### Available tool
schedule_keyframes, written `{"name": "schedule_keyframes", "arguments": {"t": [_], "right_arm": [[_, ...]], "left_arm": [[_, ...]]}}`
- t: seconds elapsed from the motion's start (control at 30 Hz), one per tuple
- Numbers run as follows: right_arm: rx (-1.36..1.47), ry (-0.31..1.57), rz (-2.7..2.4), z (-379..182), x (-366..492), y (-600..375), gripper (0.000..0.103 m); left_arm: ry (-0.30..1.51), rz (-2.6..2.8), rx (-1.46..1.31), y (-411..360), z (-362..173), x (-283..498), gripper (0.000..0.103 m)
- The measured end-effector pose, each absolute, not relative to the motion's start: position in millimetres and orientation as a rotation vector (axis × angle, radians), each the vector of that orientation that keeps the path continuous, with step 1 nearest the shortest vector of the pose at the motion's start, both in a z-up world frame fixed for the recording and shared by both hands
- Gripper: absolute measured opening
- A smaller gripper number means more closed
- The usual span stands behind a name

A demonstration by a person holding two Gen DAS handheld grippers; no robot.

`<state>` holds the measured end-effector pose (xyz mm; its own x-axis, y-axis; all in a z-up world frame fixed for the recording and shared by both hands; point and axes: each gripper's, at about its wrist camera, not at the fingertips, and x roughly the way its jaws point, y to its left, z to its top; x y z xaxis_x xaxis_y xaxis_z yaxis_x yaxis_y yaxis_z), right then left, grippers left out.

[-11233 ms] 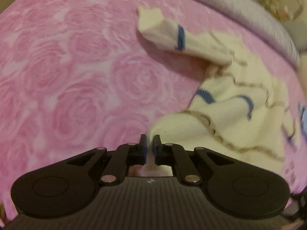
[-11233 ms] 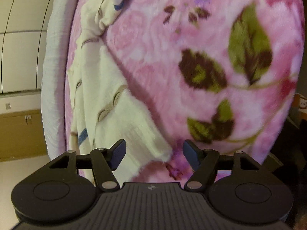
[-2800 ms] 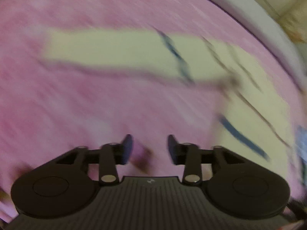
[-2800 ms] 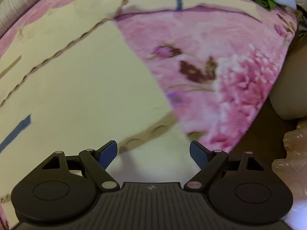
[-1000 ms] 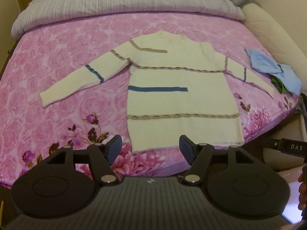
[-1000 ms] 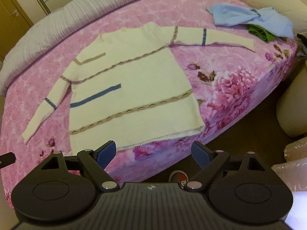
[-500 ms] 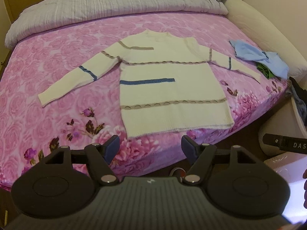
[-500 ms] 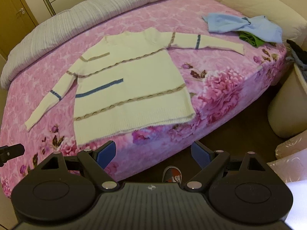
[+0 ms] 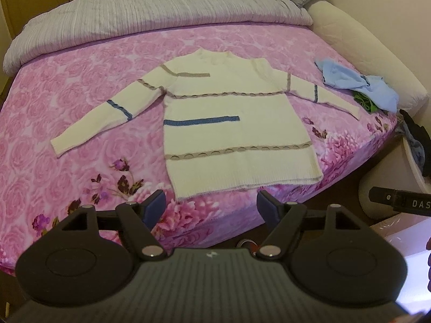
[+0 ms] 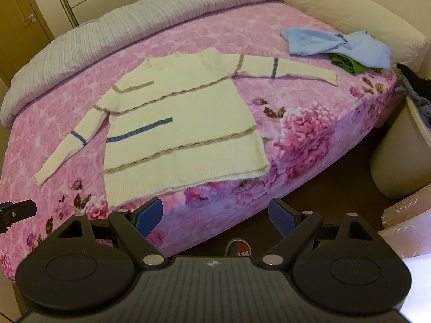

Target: Fold clothes

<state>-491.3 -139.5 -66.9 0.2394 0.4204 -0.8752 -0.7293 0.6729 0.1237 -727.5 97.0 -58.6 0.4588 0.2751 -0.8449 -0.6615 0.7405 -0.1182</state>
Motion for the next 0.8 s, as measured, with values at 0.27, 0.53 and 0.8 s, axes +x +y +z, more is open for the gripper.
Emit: {"name": "schedule_keyframes", "arguments": {"t": [0.27, 0.53, 0.8], "right_arm": [[-0.365, 1.09, 0.818, -71.8, -484.1, -123.1, 0.088], [-0.417, 1.125, 0.846, -84.9, -449.8, -88.2, 0.088], [-0.485, 1.171, 0.858, -104.1, -376.1, -39.5, 0.088]], "left_arm": [[0.945, 0.628, -0.514, 112.9, -64.8, -721.4, 0.072], [0.938, 0.685, -0.635, 146.5, -80.7, -705.1, 0.073], [0.909, 0.788, -0.828, 184.8, -109.4, -670.0, 0.073]]}}
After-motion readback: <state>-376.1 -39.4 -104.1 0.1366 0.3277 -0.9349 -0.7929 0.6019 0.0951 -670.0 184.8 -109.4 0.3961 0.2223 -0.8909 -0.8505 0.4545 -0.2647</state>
